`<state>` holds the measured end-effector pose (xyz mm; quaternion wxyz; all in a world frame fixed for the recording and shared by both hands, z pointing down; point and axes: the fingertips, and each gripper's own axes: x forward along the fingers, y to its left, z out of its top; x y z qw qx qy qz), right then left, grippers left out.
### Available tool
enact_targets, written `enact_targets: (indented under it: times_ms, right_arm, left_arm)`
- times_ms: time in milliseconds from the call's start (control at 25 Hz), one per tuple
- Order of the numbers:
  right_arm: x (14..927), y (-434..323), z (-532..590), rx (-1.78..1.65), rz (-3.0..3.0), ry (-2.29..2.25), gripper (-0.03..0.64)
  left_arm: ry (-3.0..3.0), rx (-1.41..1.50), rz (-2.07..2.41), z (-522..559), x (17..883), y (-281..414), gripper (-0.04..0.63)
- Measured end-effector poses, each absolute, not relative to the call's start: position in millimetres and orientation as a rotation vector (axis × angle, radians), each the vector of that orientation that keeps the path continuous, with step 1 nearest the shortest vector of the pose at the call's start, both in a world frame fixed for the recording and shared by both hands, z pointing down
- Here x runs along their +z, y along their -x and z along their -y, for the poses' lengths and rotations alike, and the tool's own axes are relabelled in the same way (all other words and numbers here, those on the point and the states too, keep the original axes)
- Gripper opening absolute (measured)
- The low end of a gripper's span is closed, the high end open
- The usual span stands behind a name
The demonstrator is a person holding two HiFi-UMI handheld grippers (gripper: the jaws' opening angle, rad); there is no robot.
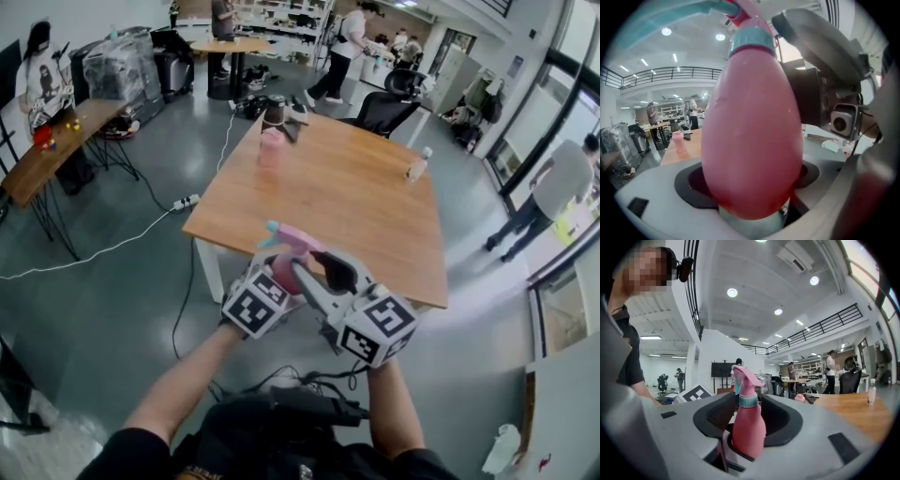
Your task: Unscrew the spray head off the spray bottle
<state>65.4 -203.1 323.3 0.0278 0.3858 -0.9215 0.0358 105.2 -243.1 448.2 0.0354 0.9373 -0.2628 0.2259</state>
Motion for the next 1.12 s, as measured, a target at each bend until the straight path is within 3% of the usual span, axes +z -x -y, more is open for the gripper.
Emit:
enact_targets:
  times_ms: [280,920,1120]
  right_arm:
    - [325.9,-62.5,204.8,-0.007,2.738,-1.224,0.143]
    - [317.0,-52.7,153.1,-0.023,3.010,-0.328,0.140]
    - [319.9,-53.6,169.4,-0.023,2.983,-0.520,0.146]
  left_arm:
    - [-2.898,0.729,0.760,236.7,451.2,-108.4,0.423]
    - [-3.106,0.712,0.019,160.5,435.8,-107.1,0.423]
    - [-3.066,0.705,0.239,183.8,436.5,-104.6,0.423]
